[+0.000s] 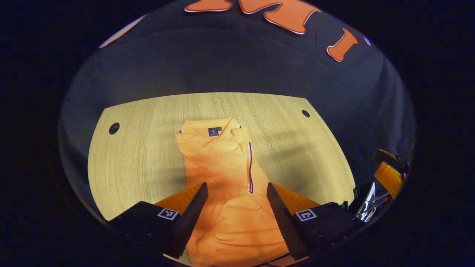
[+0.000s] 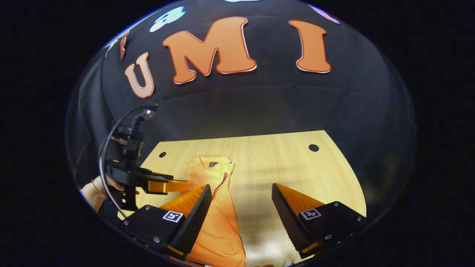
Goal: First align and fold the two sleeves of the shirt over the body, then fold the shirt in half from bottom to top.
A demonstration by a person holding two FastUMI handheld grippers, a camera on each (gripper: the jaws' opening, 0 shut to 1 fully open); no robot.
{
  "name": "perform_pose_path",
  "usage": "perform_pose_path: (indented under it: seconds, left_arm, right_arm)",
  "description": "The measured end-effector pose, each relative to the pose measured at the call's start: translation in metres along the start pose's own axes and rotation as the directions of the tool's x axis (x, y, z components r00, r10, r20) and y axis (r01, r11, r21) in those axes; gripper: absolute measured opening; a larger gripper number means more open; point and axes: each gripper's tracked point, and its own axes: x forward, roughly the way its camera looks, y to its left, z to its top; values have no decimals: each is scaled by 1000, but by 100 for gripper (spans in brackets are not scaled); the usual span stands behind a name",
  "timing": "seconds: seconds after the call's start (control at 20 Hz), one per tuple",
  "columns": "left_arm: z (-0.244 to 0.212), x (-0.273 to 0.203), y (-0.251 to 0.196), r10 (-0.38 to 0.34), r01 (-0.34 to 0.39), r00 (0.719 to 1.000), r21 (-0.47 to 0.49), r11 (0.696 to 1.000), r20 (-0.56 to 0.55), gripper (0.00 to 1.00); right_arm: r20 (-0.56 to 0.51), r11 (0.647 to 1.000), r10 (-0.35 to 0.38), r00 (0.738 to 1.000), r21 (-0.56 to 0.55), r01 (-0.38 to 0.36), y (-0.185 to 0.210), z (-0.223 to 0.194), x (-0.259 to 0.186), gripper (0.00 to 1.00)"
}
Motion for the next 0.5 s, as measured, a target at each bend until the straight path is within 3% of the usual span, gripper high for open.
perform_pose_path:
  seconds: [0.2, 0.5]
  left_arm:
    - [-34, -33, 35, 42, -41, 999, -40, 998, 25, 98]
    - [-115, -57, 89, 135, -138, 990, -78, 987, -49, 98]
  right_arm:
    - [-79, 999, 32, 996, -24, -34, 27, -27, 8, 99]
    - [-195, 996, 25, 980, -78, -41, 53, -82, 13, 99]
